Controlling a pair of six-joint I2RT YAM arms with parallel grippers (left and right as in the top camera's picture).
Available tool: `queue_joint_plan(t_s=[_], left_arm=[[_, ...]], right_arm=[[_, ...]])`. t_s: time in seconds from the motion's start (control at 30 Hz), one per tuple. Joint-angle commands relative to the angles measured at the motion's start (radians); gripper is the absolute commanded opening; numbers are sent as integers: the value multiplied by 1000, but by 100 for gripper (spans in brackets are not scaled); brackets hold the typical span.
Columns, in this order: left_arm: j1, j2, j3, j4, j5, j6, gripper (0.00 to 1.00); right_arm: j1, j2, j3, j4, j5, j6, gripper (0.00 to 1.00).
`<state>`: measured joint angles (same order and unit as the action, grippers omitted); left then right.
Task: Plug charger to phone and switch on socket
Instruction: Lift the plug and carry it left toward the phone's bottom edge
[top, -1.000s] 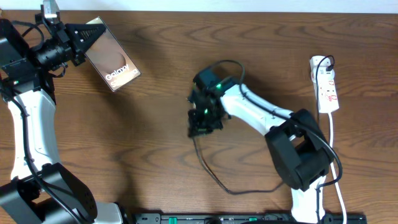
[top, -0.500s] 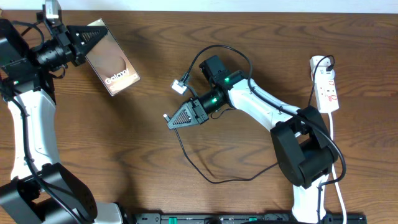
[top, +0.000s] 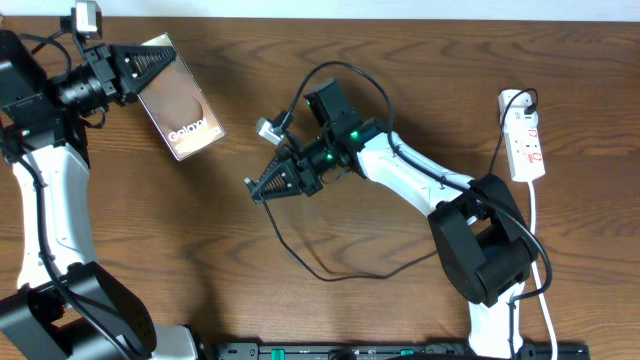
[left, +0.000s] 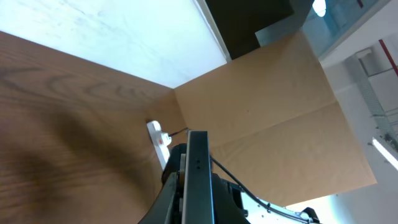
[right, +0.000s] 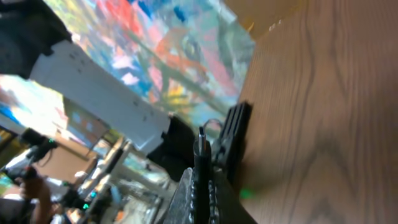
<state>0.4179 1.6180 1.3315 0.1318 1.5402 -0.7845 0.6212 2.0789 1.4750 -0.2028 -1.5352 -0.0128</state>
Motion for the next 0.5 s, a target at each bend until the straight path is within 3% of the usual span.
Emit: queue_joint_plan(t_s=[0.0,0.2,0.47], left_arm=[[2,-4,2,6,31,11,7],[-21,-4,2,6,30,35,7],[-72,-4,2,6,6,80,7]], right_arm=[[5,3,15,124,-27,179,1],[7,3,15,443,-27,403,1],[16,3,15,666,-27,564,1]])
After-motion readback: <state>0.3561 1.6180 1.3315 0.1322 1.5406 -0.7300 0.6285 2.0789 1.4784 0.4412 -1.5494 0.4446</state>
